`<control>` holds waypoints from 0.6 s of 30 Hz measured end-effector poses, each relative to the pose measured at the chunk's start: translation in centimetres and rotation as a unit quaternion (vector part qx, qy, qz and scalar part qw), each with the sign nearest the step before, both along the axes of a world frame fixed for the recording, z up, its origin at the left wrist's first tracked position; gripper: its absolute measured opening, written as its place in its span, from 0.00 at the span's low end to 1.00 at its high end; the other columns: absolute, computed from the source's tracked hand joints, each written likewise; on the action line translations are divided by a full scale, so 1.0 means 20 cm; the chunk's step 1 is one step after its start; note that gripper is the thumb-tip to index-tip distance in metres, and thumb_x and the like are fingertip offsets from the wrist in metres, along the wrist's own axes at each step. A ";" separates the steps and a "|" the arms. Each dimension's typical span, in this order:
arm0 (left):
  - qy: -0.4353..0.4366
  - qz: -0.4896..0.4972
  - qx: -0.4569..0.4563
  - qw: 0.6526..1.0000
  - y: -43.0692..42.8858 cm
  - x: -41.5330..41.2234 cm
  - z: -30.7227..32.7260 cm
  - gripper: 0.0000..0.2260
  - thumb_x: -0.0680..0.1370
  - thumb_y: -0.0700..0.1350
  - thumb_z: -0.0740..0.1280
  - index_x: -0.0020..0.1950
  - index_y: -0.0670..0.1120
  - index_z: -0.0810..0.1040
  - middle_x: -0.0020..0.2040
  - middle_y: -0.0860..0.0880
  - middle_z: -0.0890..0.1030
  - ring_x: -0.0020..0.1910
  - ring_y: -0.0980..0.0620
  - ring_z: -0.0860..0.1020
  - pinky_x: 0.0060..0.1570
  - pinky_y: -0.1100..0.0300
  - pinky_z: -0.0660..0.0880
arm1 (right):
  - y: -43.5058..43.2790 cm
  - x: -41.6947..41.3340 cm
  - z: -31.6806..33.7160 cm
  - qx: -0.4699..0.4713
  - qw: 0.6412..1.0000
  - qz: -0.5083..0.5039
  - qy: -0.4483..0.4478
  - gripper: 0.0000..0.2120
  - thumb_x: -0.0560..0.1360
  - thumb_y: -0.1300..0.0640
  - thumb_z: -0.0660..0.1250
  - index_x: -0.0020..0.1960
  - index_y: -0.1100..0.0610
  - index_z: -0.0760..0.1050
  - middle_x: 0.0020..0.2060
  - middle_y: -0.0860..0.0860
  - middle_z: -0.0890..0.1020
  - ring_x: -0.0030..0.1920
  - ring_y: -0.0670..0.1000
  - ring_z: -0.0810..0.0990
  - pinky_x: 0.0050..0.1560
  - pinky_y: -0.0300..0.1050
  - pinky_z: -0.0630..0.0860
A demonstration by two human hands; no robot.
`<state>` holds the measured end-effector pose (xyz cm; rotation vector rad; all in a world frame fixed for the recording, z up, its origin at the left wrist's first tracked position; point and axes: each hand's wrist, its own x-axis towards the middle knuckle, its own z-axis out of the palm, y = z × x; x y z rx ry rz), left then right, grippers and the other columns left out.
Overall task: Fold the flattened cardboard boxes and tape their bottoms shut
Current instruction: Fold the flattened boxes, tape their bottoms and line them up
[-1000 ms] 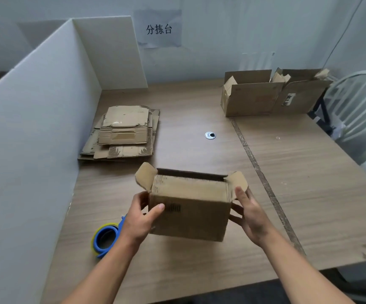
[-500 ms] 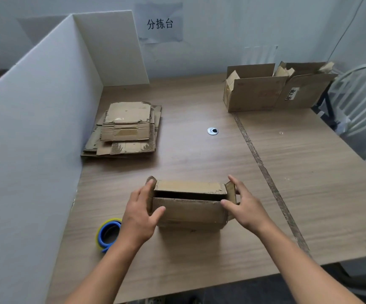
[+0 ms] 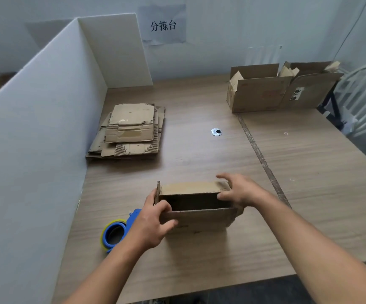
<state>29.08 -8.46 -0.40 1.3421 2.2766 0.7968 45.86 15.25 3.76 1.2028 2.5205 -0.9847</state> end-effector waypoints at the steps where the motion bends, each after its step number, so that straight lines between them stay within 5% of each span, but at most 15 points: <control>1: 0.003 -0.017 0.003 1.000 -0.02 -0.01 -0.01 0.13 0.72 0.47 0.76 0.42 0.57 0.72 0.68 0.45 0.67 0.52 0.56 0.72 0.50 0.72 0.66 | 0.00 -0.01 -0.02 0.025 0.999 0.017 -0.011 0.26 0.74 0.48 0.72 0.70 0.45 0.72 0.63 0.55 0.76 0.66 0.55 0.73 0.61 0.46 0.71; 5: 0.039 -0.068 0.033 0.996 -0.07 -0.04 -0.08 0.10 0.73 0.45 0.75 0.44 0.57 0.76 0.76 0.42 0.63 0.64 0.48 0.75 0.59 0.64 0.69 | 0.00 -0.02 -0.04 0.065 0.996 -0.040 0.050 0.11 0.78 0.43 0.65 0.56 0.45 0.80 0.53 0.48 0.84 0.59 0.54 0.79 0.58 0.49 0.75; 10: 0.101 -0.089 0.062 0.989 -0.09 -0.02 -0.09 0.13 0.71 0.42 0.77 0.46 0.55 0.76 0.80 0.44 0.58 0.50 0.48 0.80 0.57 0.59 0.71 | 0.02 -0.04 -0.05 0.076 0.992 -0.096 0.008 0.19 0.76 0.33 0.60 0.57 0.44 0.75 0.54 0.52 0.82 0.57 0.60 0.78 0.55 0.52 0.75; 12: 0.100 -0.081 0.068 0.989 -0.09 -0.02 -0.09 0.13 0.71 0.41 0.77 0.50 0.54 0.77 0.79 0.44 0.59 0.62 0.42 0.77 0.61 0.59 0.70 | 0.03 -0.05 -0.05 0.068 0.992 -0.107 -0.003 0.20 0.76 0.32 0.59 0.58 0.45 0.73 0.56 0.54 0.80 0.58 0.61 0.77 0.54 0.52 0.74; 15: 0.060 -0.017 0.080 0.995 -0.08 -0.03 -0.09 0.20 0.73 0.42 0.75 0.63 0.54 0.77 0.78 0.50 0.60 0.76 0.52 0.64 0.68 0.67 0.63 | 0.01 -0.06 -0.01 0.059 0.993 -0.101 -0.007 0.24 0.77 0.34 0.60 0.68 0.45 0.69 0.63 0.55 0.78 0.64 0.61 0.75 0.59 0.53 0.73; 18: 0.012 0.028 0.106 0.994 -0.07 -0.03 -0.06 0.30 0.73 0.38 0.75 0.71 0.53 0.70 0.73 0.48 0.69 0.68 0.70 0.64 0.58 0.82 0.61 | -0.05 -0.02 0.06 0.047 0.995 -0.084 0.017 0.30 0.80 0.39 0.59 0.78 0.46 0.57 0.68 0.55 0.74 0.70 0.61 0.70 0.66 0.54 0.69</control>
